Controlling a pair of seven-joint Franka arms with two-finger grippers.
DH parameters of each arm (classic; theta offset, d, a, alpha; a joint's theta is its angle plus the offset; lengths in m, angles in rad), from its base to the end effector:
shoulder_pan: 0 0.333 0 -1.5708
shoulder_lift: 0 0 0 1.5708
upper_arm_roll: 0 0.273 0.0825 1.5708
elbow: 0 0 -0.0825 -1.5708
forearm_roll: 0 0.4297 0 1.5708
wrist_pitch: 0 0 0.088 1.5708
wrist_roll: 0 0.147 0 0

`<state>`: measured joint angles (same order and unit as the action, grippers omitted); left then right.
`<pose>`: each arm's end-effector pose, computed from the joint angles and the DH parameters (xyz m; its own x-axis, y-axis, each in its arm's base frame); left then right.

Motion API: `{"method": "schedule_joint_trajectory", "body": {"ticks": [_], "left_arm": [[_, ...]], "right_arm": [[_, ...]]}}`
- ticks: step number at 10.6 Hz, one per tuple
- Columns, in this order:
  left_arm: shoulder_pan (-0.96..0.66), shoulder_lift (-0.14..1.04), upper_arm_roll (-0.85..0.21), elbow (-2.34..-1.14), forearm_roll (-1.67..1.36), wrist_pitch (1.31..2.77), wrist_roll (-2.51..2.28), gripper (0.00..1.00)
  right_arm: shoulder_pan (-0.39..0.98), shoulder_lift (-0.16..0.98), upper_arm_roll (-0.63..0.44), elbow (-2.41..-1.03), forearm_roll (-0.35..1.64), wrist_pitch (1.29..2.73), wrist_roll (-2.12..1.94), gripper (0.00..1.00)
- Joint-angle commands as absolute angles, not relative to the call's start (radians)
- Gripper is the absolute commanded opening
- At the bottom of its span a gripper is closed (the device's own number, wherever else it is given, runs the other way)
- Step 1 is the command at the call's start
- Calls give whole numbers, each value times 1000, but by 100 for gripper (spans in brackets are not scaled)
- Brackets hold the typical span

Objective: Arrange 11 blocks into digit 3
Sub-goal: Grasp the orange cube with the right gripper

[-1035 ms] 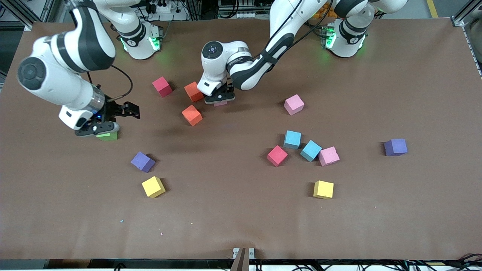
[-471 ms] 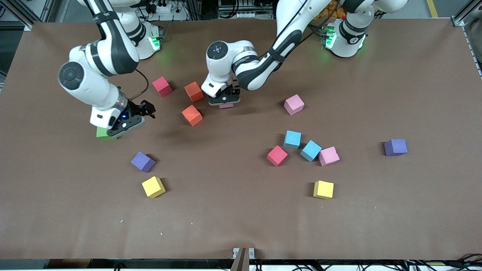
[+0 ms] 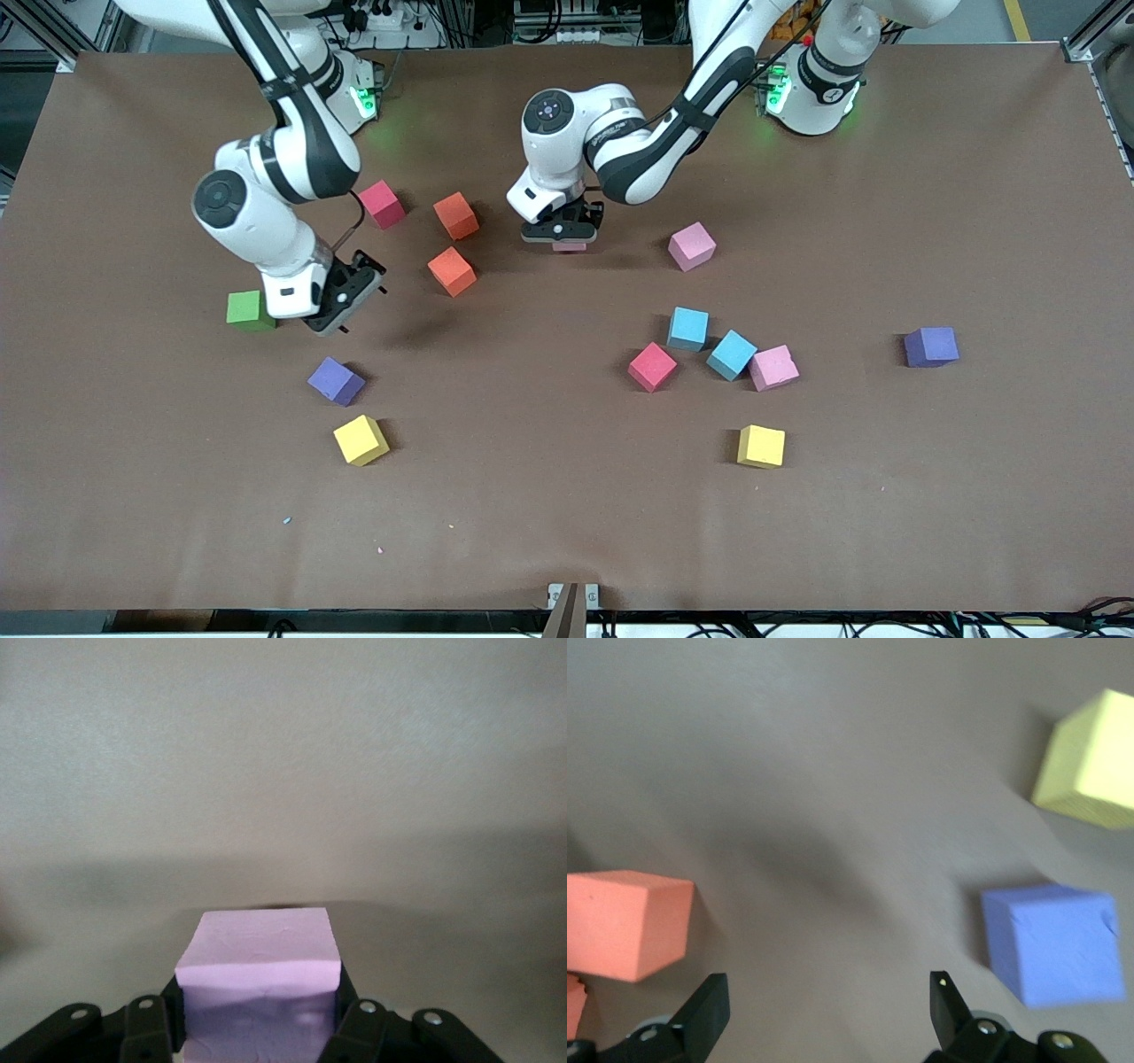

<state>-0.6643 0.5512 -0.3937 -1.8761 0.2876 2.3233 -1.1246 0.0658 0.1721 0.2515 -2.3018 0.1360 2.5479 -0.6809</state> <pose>0.3176 -0.5549 0.1215 0.9958 -0.0885 -0.0236 -0.0894 -0.9951 -0.0413 0.5286 0.1804 0.1646 0.6319 0.7634 0.1338 0.7739 -0.6310 -0.0546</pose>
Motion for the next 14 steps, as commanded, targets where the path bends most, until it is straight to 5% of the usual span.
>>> {"method": "schedule_joint_trajectory", "body": {"ticks": [1,10,14], "left_arm": [[-649,520,-410,-1925,295,2371,-1104,17],[-650,558,-410,-1977,295,2509,-1117,19],[-652,571,-408,-1974,295,2511,-1118,36]], "right_arm": [[72,169,317,-2338,143,2572,-596,100],[75,202,523,-2496,146,2798,-261,100],[80,218,523,-2496,132,2803,-288,100]]}}
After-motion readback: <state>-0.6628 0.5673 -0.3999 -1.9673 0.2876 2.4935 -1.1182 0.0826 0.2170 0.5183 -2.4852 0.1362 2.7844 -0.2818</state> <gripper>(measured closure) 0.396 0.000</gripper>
